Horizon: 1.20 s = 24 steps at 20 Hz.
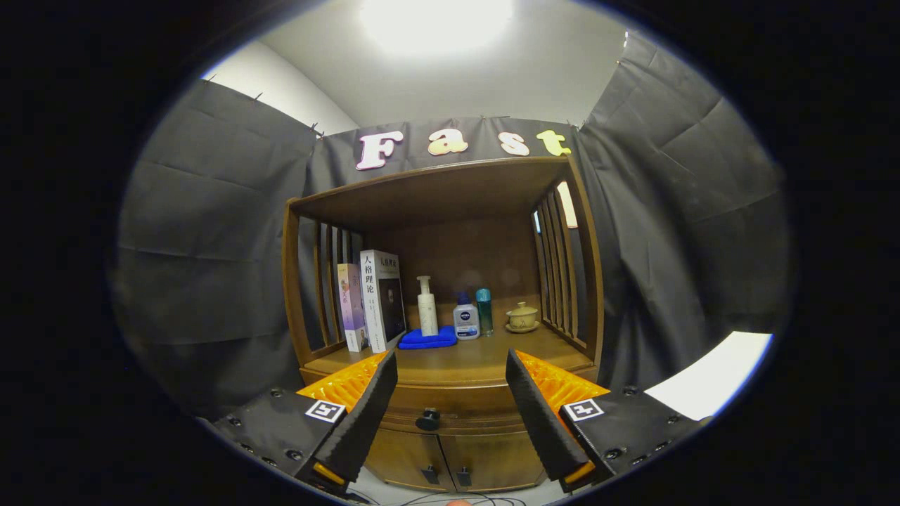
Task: Pull open the drawer, take out the items inside it, and place them on the countertop above the cabinet.
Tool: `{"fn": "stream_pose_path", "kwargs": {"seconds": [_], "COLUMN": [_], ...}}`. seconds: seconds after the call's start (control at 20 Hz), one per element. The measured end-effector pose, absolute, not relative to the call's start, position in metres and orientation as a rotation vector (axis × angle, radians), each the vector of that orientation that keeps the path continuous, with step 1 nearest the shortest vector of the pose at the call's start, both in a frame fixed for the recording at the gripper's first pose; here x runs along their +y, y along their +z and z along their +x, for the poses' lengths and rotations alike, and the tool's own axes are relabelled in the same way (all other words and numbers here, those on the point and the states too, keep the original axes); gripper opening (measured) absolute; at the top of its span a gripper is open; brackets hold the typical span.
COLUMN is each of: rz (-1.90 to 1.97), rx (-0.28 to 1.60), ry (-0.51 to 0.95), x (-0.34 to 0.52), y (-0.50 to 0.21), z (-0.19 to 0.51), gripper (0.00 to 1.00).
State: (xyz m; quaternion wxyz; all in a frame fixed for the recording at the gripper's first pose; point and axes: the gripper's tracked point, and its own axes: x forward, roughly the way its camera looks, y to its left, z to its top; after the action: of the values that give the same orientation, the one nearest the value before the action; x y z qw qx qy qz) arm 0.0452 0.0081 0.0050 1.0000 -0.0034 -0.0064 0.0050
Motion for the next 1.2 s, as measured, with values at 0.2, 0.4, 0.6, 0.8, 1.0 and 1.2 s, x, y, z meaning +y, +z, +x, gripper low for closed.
{"fn": "stream_pose_path", "kwargs": {"seconds": [0.2, 0.4, 0.6, 0.8, 1.0, 1.2], "rz": [-0.005, -0.036, -0.044, -0.055, -0.059, -0.068], "rx": [0.002, 0.037, 0.101, 0.176, 0.256, 0.321], "ry": [0.018, 0.038, 0.063, 0.049, 0.047, 0.048], "x": [0.018, 0.033, 0.047, 0.047, 0.052, 0.055], "y": [-0.003, -0.024, -0.058, -0.095, -0.136, -0.17], "z": [0.07, 0.1, 0.129, 0.152, 0.167, 0.172], "gripper": [0.97, 0.97, 0.97, 0.97, 0.97, 0.97]}}
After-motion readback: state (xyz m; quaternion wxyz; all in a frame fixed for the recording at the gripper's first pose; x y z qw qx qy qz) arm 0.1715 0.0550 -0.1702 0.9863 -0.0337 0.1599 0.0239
